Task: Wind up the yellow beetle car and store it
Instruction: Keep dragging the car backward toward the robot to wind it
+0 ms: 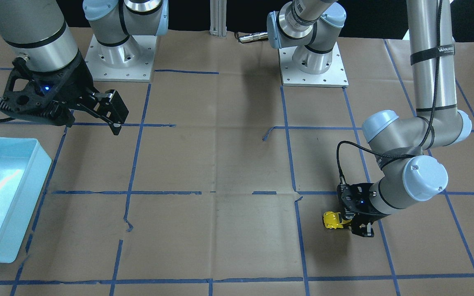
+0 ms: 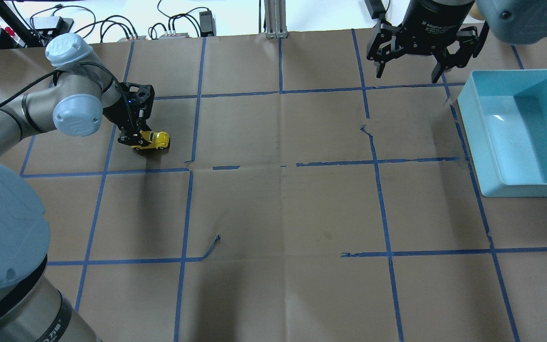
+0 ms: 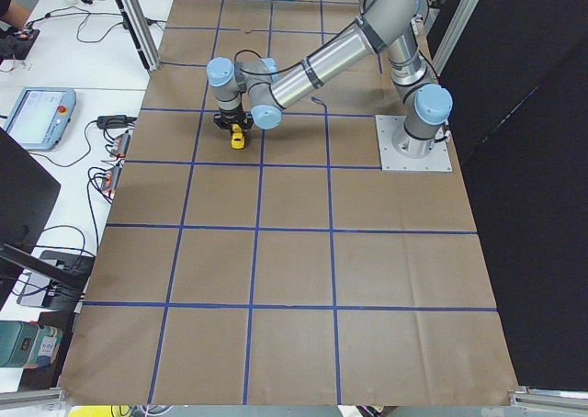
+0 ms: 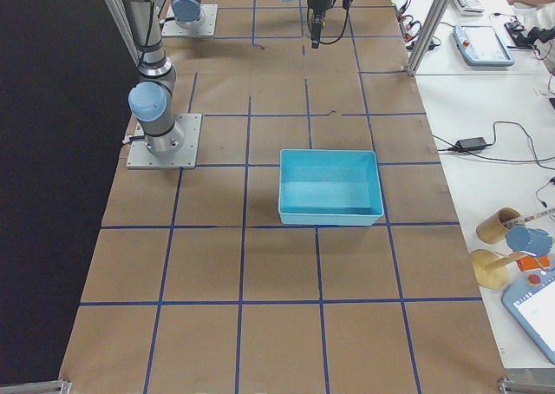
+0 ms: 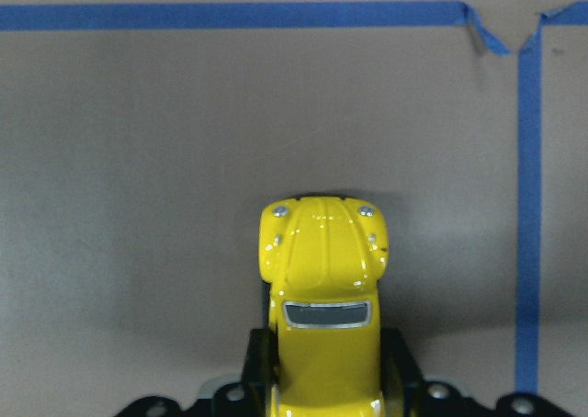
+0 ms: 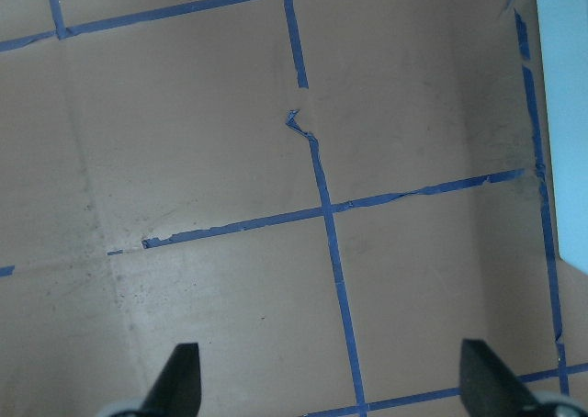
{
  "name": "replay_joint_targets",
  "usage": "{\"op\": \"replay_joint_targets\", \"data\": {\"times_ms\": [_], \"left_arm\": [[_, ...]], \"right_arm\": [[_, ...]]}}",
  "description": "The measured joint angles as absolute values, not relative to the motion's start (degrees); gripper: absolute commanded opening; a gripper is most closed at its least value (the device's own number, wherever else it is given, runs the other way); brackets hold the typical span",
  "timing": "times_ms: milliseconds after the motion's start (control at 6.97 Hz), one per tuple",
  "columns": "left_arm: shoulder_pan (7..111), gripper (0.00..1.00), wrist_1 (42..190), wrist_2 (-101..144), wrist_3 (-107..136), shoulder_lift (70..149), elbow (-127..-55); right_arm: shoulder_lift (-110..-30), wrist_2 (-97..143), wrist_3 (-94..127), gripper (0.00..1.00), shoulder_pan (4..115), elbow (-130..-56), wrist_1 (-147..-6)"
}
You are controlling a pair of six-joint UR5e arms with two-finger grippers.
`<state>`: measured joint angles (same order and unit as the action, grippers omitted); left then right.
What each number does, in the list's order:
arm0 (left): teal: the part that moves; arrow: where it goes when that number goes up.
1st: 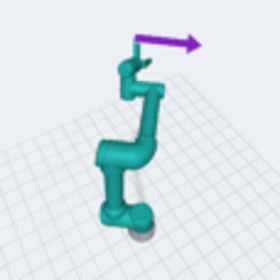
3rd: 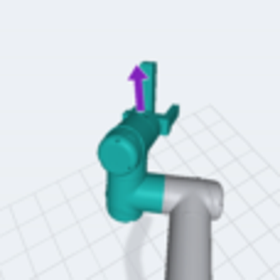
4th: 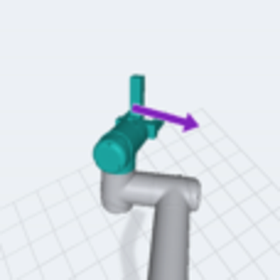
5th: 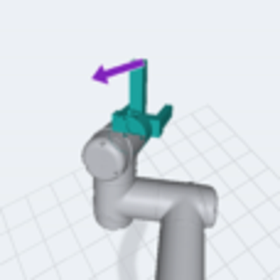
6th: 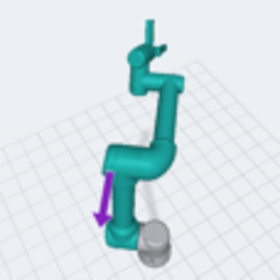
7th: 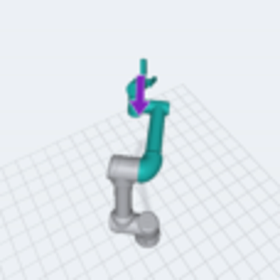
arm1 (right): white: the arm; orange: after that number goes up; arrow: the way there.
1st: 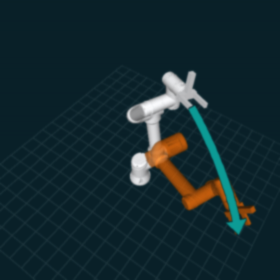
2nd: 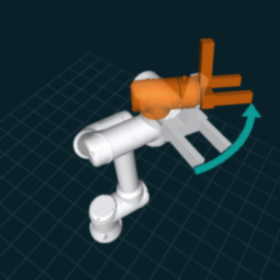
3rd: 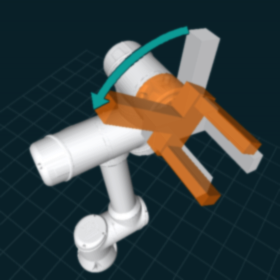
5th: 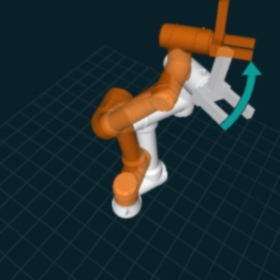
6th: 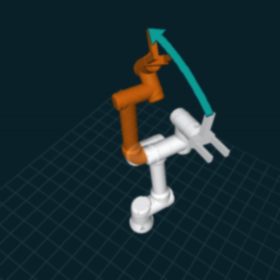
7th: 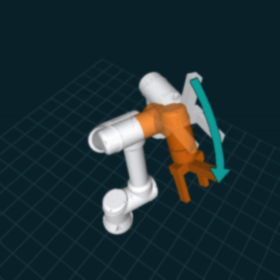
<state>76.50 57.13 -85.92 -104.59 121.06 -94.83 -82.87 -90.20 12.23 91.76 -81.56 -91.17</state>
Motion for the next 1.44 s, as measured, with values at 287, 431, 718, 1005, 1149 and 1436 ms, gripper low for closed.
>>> {"op": "replay_joint_targets", "data": {"times_ms": [287, 431, 718, 1005, 1149, 1436], "left_arm": [[75.87, 0.01, 57.13, -85.95, -105.35, 121.05, -94.83], [75.81, 0.01, 57.13, -85.95, -105.43, 121.06, -94.83], [75.77, 0.01, 57.13, -85.96, -105.47, 121.06, -94.83], [75.62, 0.01, 57.16, -85.96, -105.52, 120.91, -94.84], [75.23, 0.01, 57.19, -85.89, -105.64, 120.68, -94.87], [74.39, 0.01, 57.15, -85.79, -106.06, 120.30, -95.56]], "right_arm": [[-82.88, -89.97, 12.43, 1.00, 91.76, -81.56, -91.20], [-82.88, -89.95, 12.47, 1.00, 91.76, -81.56, -91.22], [-82.88, -89.94, 12.48, 1.00, 91.80, -81.60, -91.17], [-82.88, -89.86, 12.48, 1.00, 91.77, -81.62, -91.17], [-82.88, -89.81, 12.51, 1.00, 91.76, -81.64, -91.20], [-82.88, -89.77, 12.56, 1.00, 91.78, -81.65, -91.26]]}}
